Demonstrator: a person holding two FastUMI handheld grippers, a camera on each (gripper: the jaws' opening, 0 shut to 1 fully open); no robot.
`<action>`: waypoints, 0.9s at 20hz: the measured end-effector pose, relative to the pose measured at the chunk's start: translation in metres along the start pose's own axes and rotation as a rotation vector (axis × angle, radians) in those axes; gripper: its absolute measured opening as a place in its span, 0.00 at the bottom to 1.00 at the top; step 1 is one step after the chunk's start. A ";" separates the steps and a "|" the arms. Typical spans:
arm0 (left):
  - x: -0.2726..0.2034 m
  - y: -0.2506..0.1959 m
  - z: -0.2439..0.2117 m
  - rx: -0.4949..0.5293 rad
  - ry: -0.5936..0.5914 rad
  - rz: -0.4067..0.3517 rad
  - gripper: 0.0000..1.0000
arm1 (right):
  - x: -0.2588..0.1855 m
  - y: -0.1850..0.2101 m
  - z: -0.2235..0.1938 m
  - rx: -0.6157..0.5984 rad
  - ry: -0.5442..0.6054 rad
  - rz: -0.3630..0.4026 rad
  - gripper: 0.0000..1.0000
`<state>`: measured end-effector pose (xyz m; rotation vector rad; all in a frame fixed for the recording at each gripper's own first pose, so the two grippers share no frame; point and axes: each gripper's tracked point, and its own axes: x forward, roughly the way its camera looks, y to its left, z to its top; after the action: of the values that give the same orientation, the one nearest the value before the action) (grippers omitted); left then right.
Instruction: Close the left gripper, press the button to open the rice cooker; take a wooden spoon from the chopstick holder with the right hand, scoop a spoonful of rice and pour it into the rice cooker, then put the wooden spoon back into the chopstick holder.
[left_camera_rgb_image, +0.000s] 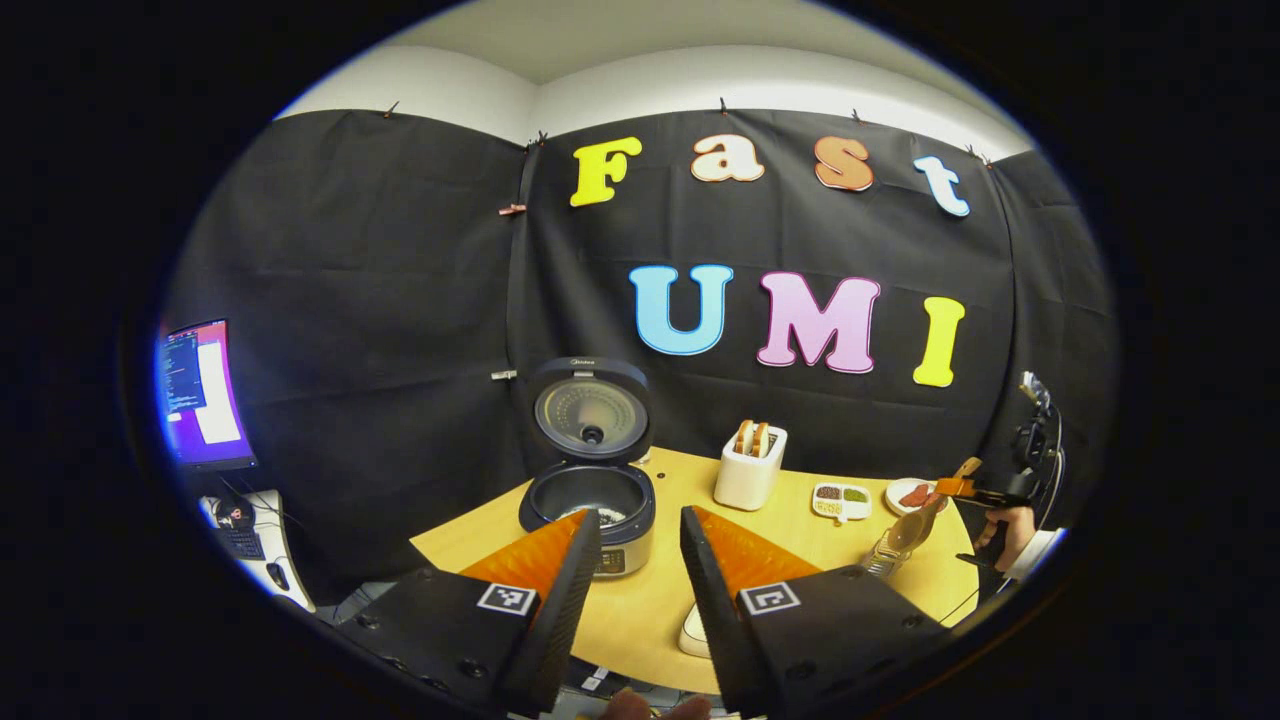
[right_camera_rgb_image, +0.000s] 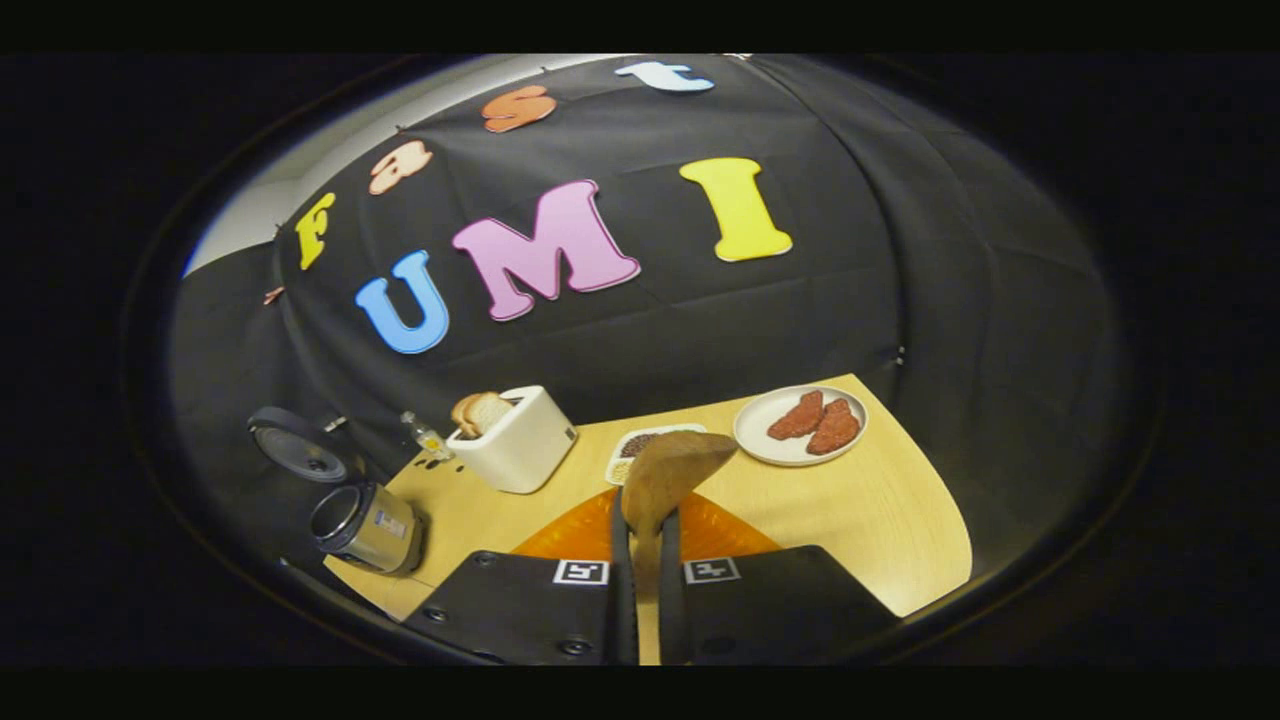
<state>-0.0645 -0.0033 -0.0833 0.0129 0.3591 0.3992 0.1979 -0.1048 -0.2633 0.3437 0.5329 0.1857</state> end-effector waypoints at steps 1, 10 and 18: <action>0.002 0.001 0.000 0.004 -0.009 -0.012 0.61 | -0.011 0.015 0.000 -0.005 0.003 0.024 0.10; 0.018 0.048 -0.004 -0.029 -0.032 -0.132 0.75 | -0.060 0.136 -0.038 -0.051 0.058 0.114 0.12; 0.043 0.092 -0.018 -0.087 -0.009 -0.252 0.80 | -0.060 0.168 -0.159 -0.223 0.218 0.042 0.08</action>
<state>-0.0687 0.0964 -0.1068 -0.1143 0.3292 0.1648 0.0497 0.0778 -0.3019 0.1175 0.7131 0.3231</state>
